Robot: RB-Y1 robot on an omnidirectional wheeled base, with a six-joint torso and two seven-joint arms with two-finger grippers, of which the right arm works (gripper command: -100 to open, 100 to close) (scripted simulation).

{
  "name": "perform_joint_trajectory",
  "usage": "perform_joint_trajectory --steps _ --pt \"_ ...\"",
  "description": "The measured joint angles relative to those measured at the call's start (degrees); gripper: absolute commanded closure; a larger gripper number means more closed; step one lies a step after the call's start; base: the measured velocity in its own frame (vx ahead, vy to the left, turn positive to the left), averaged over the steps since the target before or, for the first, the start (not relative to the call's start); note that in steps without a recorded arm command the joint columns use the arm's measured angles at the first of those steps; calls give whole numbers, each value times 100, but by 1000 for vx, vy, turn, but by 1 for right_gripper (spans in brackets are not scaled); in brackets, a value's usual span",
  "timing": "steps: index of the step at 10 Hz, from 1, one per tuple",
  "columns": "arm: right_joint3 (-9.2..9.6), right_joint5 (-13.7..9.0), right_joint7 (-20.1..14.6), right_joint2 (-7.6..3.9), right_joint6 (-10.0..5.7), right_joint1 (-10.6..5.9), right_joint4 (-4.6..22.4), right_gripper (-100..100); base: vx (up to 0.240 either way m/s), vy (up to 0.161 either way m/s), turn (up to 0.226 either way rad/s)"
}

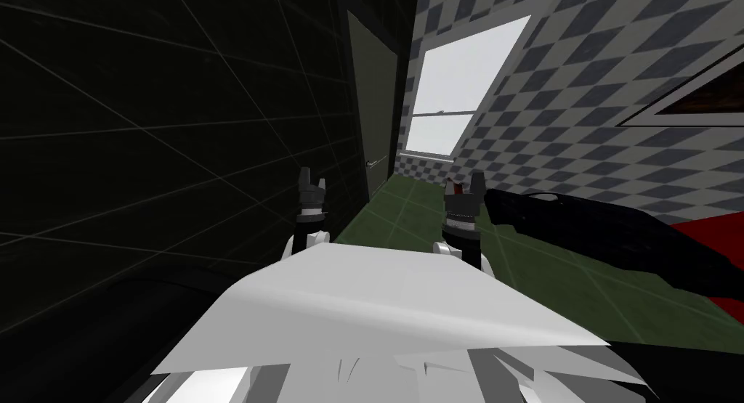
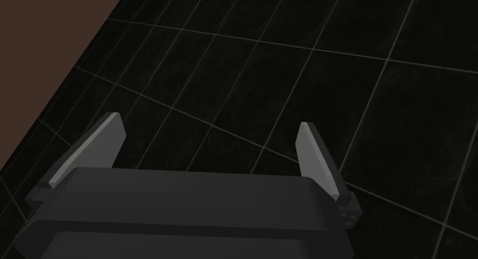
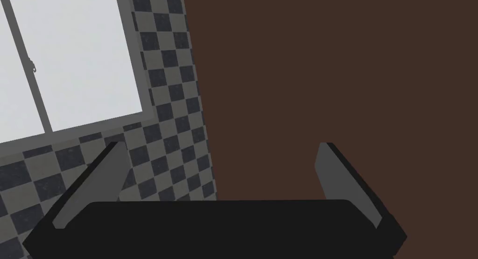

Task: Pull the door open

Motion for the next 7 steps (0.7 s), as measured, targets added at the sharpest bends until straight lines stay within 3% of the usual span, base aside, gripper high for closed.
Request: perform_joint_trajectory --steps 7 --pt "33 -43 -61 -180 -131 -268 700 -100 99 -33 113"
